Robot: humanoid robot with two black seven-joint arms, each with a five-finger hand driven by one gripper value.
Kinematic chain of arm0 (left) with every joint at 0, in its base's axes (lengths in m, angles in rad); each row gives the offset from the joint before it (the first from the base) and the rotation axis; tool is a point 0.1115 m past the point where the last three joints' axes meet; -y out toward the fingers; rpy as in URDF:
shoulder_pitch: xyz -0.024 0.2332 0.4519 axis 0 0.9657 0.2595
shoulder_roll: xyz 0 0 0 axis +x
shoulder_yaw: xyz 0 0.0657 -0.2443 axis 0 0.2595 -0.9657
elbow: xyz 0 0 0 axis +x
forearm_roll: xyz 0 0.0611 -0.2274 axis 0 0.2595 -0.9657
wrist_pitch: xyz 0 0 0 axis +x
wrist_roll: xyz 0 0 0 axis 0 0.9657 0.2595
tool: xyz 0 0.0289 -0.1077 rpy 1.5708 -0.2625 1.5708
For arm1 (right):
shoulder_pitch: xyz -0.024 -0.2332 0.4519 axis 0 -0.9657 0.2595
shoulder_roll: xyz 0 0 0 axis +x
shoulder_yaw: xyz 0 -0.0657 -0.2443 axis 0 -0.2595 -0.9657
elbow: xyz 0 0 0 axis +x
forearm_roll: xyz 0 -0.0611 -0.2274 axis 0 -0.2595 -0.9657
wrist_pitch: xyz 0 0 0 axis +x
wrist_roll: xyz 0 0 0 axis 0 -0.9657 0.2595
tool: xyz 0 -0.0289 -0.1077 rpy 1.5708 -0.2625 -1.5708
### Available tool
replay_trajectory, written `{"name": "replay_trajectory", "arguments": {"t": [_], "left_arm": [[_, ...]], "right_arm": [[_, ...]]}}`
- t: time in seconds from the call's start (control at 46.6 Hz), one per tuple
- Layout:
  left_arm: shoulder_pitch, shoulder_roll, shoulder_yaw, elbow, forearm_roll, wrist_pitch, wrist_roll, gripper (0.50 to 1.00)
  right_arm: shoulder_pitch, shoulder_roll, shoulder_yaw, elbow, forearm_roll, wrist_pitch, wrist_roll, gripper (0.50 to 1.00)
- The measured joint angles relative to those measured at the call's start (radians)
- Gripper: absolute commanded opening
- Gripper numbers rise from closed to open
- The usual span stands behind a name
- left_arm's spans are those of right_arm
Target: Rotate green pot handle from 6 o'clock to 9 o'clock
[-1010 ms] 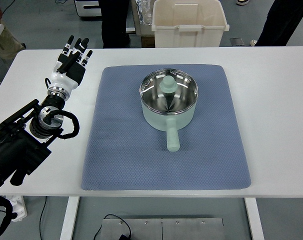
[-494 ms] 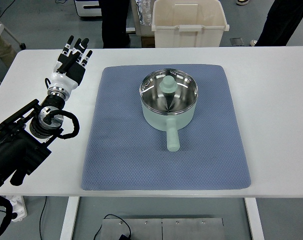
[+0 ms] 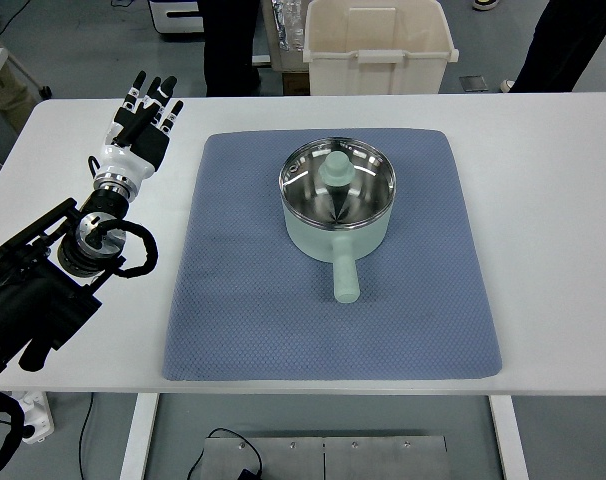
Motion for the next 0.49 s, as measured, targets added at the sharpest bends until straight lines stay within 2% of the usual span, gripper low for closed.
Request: {"name": "replay_trajectory", "arguments": {"t": [0.494], "left_arm": [[0.008,0.008,0.001,0.0,0.009,-0.009,0.002,1.0]], "right_arm": [[0.0,0.0,0.0,0.0,0.0,0.0,0.0,1.0]]}}
